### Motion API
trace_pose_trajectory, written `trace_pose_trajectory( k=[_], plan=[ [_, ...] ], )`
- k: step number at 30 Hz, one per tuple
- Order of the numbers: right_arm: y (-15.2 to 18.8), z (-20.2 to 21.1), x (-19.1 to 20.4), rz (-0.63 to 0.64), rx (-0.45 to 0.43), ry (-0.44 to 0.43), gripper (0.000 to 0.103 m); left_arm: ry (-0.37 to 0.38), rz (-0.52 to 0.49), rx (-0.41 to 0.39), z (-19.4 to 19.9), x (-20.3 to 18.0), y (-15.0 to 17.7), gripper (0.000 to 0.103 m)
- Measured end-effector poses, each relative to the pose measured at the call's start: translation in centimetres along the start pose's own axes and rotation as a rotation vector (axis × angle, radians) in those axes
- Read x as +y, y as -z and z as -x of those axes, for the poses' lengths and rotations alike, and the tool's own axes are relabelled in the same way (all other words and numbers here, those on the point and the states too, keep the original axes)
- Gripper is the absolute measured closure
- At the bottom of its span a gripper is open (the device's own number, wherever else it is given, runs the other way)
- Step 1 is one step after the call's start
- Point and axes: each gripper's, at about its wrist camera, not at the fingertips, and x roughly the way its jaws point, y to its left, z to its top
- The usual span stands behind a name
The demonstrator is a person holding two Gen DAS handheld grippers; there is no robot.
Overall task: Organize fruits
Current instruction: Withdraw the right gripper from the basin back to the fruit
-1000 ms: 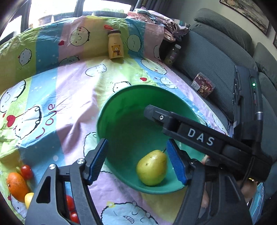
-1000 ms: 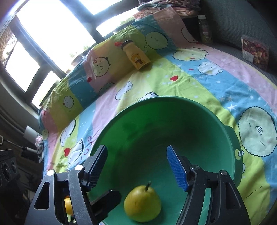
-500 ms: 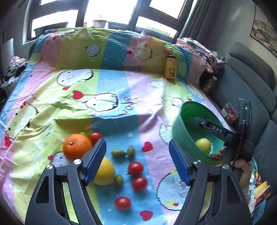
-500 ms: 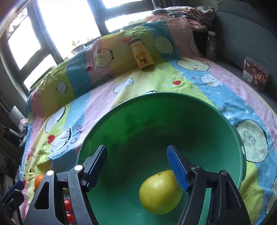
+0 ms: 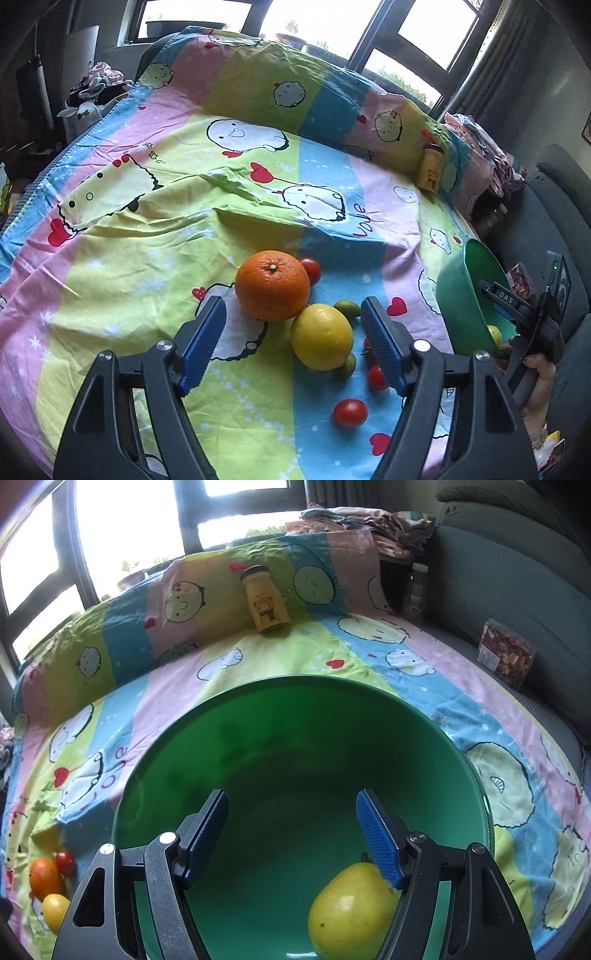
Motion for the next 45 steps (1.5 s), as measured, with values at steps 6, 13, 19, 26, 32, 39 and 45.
trace_pose_trajectory(
  k=[6,13,19,26,32,39,45],
  plan=[
    [0.9,1.2,-0.9,0.002,0.01,0.079,0.031,0.003,0.008,-0.015,0.6,0.9,-0.1,0.027],
    [2.0,1.8,-1.7,-0.007,0.085,0.108,0.031,0.009,0.034,-0.007,0.8,1.8,0.0,0.027],
    [2.4,2.1,-1.6,0.009,0.128,0.117,0.031,0.002,0.03,-0.006,1.0,1.9,0.1,0.027],
    [1.6,6.6,0.2,0.017,-0.013,-0.062,0.03,0.002,0.013,0.018,0.2,1.8,0.1,0.027],
    [2.0,7.8,4.8,0.106,-0.029,-0.297,0.022,0.018,0.01,0.039,-0.6,1.6,0.3,0.027],
    [3.7,7.9,10.9,0.202,0.023,-0.536,0.022,0.009,0.015,0.053,-1.2,2.0,0.4,0.027],
    [5.1,7.1,14.1,0.275,0.078,-0.584,0.022,0.004,0.029,0.06,-1.6,2.6,0.3,0.025]
  ],
)
